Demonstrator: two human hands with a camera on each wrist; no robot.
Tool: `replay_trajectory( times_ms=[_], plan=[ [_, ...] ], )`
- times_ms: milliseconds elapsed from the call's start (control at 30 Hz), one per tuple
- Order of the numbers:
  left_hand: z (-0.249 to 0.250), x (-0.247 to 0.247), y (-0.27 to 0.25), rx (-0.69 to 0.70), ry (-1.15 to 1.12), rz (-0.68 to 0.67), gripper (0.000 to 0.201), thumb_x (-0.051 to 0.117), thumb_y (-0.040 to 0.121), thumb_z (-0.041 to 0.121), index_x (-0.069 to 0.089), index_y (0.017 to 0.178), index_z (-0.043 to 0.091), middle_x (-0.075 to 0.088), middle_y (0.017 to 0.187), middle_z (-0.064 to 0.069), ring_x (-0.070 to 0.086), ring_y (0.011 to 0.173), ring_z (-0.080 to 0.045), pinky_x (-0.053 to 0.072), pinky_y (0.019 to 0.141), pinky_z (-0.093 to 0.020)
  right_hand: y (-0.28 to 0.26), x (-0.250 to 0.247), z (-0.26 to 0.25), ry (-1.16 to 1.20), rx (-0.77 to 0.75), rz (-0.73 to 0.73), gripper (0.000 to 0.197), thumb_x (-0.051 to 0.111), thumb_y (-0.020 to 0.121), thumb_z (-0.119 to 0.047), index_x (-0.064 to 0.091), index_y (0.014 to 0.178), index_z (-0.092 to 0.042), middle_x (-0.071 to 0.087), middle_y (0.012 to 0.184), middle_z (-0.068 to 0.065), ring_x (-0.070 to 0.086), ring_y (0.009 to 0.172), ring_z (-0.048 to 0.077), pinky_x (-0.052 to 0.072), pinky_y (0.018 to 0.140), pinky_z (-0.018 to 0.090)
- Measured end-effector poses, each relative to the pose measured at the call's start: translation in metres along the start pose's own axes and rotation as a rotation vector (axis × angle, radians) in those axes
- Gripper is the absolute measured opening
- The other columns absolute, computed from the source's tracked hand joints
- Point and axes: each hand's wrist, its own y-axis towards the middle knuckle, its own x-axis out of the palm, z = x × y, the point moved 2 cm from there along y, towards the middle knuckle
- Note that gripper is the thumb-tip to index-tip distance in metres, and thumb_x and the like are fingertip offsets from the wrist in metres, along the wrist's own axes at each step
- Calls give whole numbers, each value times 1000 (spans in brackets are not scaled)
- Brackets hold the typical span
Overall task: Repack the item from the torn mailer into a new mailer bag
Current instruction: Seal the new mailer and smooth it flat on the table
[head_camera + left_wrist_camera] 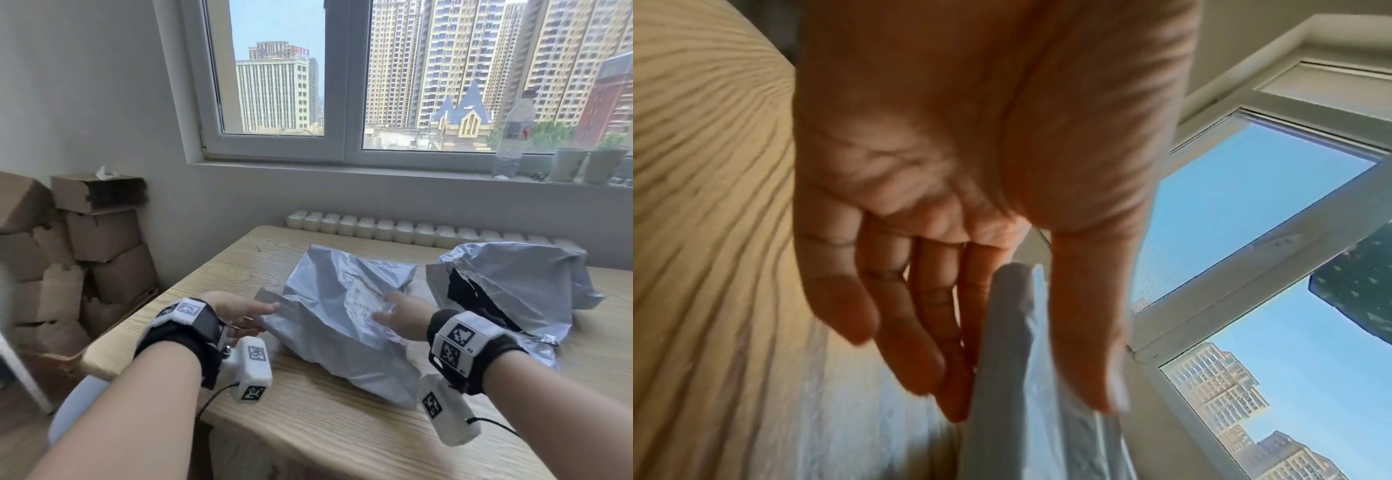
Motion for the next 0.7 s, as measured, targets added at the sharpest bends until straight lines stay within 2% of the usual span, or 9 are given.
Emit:
replay_trajectory(
  times_ms=[67,133,200,267,367,467,567,667,700],
  plan=[
    [0,0,-2,31,-62,23,25,74,82,28,59,78,8,67,67,-4,64,68,-14,50,71,-26,0,-3,-3,11,-22,38,58,51,93,-41,41,140,-9,56,131,11,56,115,25,47,95,34],
    [4,5,-9,73,-131,57,23,66,90,19,56,74,5,64,57,-6,64,53,-13,53,63,-25,-3,-7,-9,9,-57,74,56,52,93,-42,42,140,-14,57,132,8,57,114,24,47,96,34],
    [11,10,-14,147,-242,82,23,59,93,9,51,72,4,56,63,-10,58,50,-16,55,52,-24,-8,-10,-16,7,-115,108,50,55,92,-38,47,136,-17,57,131,5,57,114,21,46,96,32],
    [27,16,-21,311,-394,147,20,54,91,-3,49,72,3,53,67,-13,57,51,-18,55,44,-23,-15,-17,-25,24,-195,147,43,57,91,-33,53,131,-19,60,126,2,58,110,18,46,94,30],
    [63,24,-41,568,-457,199,20,52,87,-8,48,74,6,55,70,-10,56,58,-16,56,48,-20,-21,-42,-45,59,-320,234,35,61,89,-29,59,123,-22,65,115,-2,59,101,14,47,92,28],
    [102,28,-65,729,-490,183,21,51,88,-7,47,76,9,51,71,-7,51,59,-14,53,48,-17,-26,-81,-68,96,-424,353,33,64,86,-26,62,119,-23,67,110,-4,59,90,10,48,89,26],
    [135,25,-91,834,-400,164,21,47,91,-6,48,80,11,50,73,-5,48,61,-13,48,52,-19,-37,-122,-88,176,-509,466,44,66,85,-25,57,127,-23,64,121,-6,64,91,12,50,88,27],
    [157,23,-114,888,-354,102,18,45,94,-4,50,87,11,54,80,-6,53,68,-15,49,63,-25,-44,-160,-103,274,-578,487,51,65,88,-23,48,136,-24,57,132,-7,67,91,15,48,74,15],
    [162,23,-120,901,-331,78,15,46,94,-3,51,91,11,55,83,-7,54,71,-16,50,68,-26,-47,-170,-108,282,-593,474,52,63,89,-23,47,138,-23,55,135,-6,66,93,15,47,76,15]
  ],
)
